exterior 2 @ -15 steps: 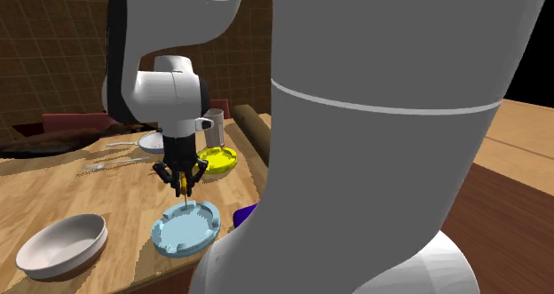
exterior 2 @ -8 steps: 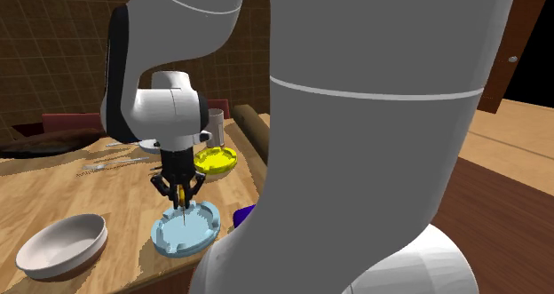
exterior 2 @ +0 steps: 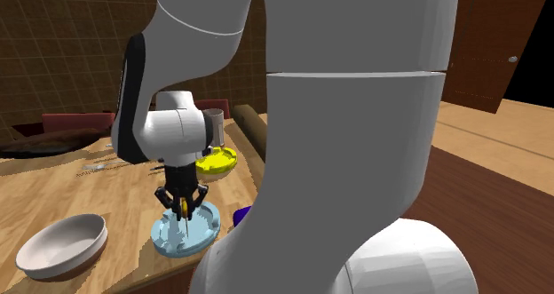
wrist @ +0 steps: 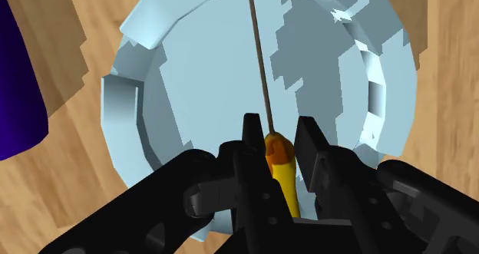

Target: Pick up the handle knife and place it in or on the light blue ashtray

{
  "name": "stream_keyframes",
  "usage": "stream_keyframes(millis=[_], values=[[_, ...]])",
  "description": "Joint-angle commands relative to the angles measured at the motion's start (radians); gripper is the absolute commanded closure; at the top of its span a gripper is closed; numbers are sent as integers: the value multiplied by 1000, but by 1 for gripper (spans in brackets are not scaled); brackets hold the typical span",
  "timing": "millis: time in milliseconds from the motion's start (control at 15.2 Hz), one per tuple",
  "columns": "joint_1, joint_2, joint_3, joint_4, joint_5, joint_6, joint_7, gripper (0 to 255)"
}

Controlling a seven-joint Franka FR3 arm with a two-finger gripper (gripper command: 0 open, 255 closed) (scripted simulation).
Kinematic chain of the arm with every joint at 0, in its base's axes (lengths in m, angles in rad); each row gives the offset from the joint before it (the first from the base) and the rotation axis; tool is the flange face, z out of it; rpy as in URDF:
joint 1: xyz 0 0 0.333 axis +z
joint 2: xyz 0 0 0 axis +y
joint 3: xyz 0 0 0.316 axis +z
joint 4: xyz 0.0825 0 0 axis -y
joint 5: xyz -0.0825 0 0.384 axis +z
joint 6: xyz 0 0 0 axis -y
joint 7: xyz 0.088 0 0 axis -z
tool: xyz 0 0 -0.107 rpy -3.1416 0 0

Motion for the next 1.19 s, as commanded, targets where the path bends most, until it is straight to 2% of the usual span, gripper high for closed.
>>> stream_keyframes(millis=[0, 396, 462, 792, 1056, 1122], values=[[1, 10, -2, -2, -7, 11, 3, 255], [1, 10, -3, -2, -7, 11, 3, 255], [1, 10, -3, -2, -7, 11, 3, 0], [1, 10, -3, -2, -7, 11, 3, 0], [-20, -110, 8, 31, 67, -131, -53, 0], [-19, -110, 7, 31, 67, -131, -53, 0]])
